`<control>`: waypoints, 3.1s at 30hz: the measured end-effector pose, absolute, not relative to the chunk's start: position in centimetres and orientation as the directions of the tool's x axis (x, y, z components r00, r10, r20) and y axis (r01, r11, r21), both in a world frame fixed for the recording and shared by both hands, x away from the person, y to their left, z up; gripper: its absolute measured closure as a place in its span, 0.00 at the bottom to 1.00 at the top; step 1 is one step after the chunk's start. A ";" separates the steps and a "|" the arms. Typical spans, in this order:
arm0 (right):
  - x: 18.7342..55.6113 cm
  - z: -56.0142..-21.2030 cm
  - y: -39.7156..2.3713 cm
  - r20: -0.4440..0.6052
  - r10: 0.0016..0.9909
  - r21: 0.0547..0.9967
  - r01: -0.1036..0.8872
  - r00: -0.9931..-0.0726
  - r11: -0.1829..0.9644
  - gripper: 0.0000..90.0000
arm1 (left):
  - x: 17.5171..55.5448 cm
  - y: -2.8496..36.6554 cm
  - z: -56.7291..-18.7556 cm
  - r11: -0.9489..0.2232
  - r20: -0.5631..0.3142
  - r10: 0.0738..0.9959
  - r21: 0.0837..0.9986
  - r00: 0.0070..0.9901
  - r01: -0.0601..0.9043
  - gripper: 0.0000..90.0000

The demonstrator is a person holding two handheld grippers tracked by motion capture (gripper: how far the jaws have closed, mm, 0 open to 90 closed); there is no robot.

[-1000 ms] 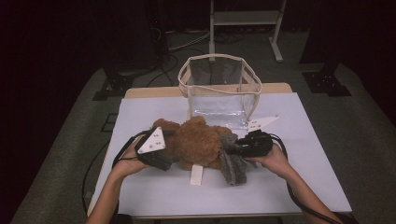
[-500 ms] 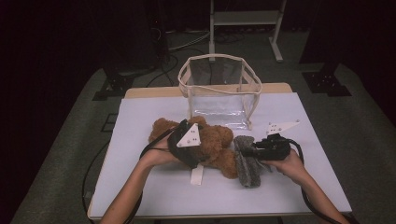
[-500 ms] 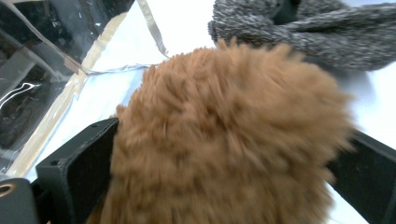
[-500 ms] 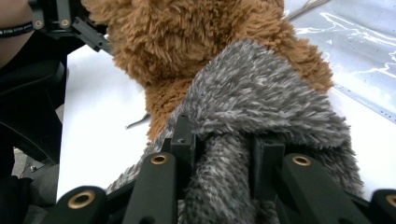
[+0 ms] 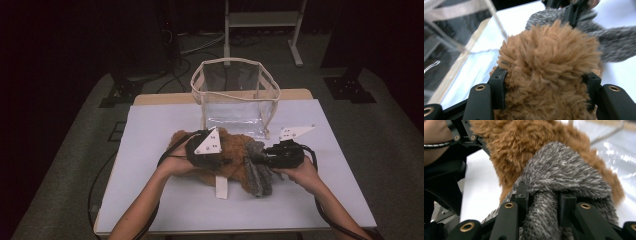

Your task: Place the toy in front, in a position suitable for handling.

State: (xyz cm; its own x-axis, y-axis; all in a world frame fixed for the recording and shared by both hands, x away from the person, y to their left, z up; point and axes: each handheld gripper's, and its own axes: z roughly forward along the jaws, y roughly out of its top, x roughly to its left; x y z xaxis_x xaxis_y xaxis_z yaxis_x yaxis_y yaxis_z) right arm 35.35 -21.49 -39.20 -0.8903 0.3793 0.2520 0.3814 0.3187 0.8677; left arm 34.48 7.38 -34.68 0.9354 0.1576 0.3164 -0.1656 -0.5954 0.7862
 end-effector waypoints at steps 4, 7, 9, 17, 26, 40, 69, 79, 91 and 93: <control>33.5 -37.0 -22.8 0.205 0.372 0.898 0.325 -0.905 0.297 0.74 | 33.8 6.5 -33.4 -0.545 0.270 0.139 0.824 0.953 -0.154 0.44; 32.7 -36.7 -24.1 0.207 0.385 0.907 0.324 -0.899 0.270 0.74 | 33.8 5.2 -33.5 -0.567 0.272 0.118 0.808 0.955 -0.160 0.43; 32.6 -37.5 -24.7 0.215 0.408 0.898 0.343 -0.887 0.274 0.74 | 33.9 4.2 -34.2 -0.592 0.277 0.108 0.790 0.955 -0.162 0.40; 33.8 -41.1 -25.9 0.307 0.443 0.864 0.443 -0.842 0.242 0.74 | 34.1 2.8 -35.1 -0.656 0.295 0.072 0.734 0.953 -0.178 0.11; 33.8 -39.2 -25.6 0.272 0.444 0.890 0.398 -0.854 0.221 0.75 | 33.5 2.2 -35.5 -0.670 0.384 0.088 0.705 0.919 -0.231 0.36; 32.6 -42.1 -27.0 0.307 0.482 0.833 0.477 -0.820 0.280 0.75 | 33.8 3.0 -34.5 -0.591 0.274 0.144 0.795 0.951 -0.139 0.47; 31.4 -40.5 -34.3 0.173 0.663 0.797 0.499 -0.728 0.340 0.74 | 32.7 3.2 -33.3 -0.572 0.263 0.107 0.805 0.959 -0.157 0.31; 28.9 -42.2 -37.8 0.163 0.723 0.742 0.566 -0.671 0.358 0.47 | 32.4 8.7 -34.1 -0.558 0.243 0.207 0.825 0.948 -0.089 0.17; 29.6 -37.3 -32.7 0.135 0.549 0.842 0.387 -0.825 0.375 0.32 | 32.6 13.4 -37.3 -0.556 0.199 0.288 0.831 0.937 -0.006 0.10; 30.1 -36.9 -31.0 0.126 0.507 0.852 0.355 -0.853 0.386 0.30 | 32.8 14.0 -38.0 -0.559 0.193 0.290 0.829 0.937 0.002 0.10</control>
